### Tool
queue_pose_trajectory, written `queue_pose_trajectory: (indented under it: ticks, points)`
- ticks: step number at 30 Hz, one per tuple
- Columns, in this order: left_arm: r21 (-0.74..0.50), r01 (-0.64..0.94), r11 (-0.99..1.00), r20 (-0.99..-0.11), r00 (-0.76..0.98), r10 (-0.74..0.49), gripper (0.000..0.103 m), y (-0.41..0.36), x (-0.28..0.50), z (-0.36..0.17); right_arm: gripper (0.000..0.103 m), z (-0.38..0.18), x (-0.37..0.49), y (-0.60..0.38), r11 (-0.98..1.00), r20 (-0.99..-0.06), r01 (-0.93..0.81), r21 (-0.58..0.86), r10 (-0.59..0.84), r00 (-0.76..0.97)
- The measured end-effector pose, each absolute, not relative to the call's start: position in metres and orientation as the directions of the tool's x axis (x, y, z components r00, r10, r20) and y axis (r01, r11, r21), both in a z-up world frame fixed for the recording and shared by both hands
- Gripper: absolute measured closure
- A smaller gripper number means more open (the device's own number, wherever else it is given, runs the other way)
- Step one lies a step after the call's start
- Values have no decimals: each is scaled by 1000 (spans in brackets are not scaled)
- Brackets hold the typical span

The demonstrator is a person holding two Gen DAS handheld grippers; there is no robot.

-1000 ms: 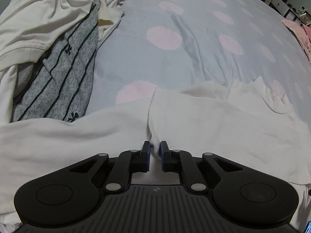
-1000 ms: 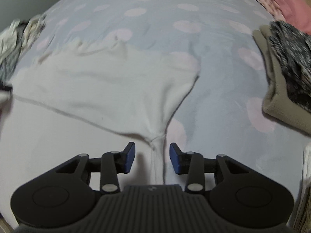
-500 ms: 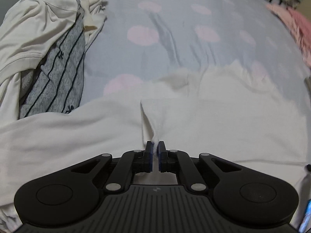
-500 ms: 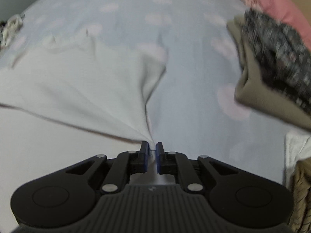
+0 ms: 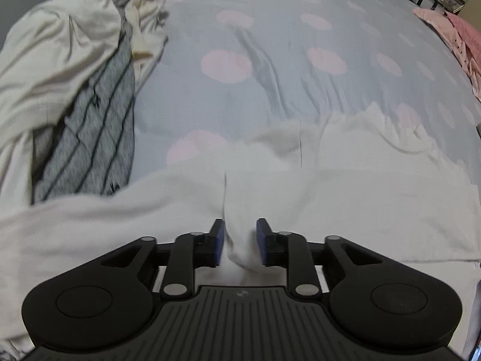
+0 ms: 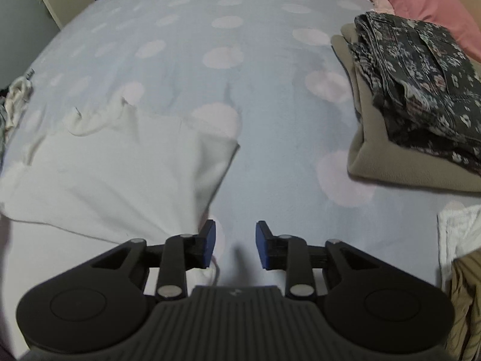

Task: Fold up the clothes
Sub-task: 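Pinch the white shirt edge with the left gripper while the right gripper pinches too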

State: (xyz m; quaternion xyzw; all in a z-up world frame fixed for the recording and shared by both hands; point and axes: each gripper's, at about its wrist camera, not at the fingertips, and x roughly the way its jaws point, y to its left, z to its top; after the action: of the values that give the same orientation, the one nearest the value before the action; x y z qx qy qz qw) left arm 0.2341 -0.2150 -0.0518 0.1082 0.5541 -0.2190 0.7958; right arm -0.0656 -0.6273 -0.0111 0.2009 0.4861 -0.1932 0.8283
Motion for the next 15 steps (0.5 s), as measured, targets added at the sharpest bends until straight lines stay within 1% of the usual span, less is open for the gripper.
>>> queue_pose_trajectory:
  ticks: [1, 2, 3, 6, 9, 15]
  points:
    - [-68, 468, 881, -926, 299, -230, 71, -215, 237, -51, 70, -10, -65, -631, 840, -881, 520, 157, -118, 457]
    - [-64, 464, 883, -923, 309, -229, 66, -216, 239, -52, 70, -9, -64, -636, 834, -880, 525, 170, -112, 462]
    - [-59, 461, 885, -921, 318, -227, 64, -216, 242, -52, 70, -10, -63, -641, 823, -878, 535, 190, -102, 468]
    - [-51, 444, 895, -920, 327, -215, 64, -216, 251, -60, 69, -16, -54, -650, 801, -878, 562, 206, -102, 467]
    - [-69, 433, 899, -922, 316, -223, 64, -216, 257, -66, 69, -25, -42, -661, 784, -879, 586, 203, -118, 463]
    - [-90, 433, 897, -925, 298, -237, 64, -222, 262, -72, 69, -33, -18, -680, 703, -854, 650, 291, -116, 508]
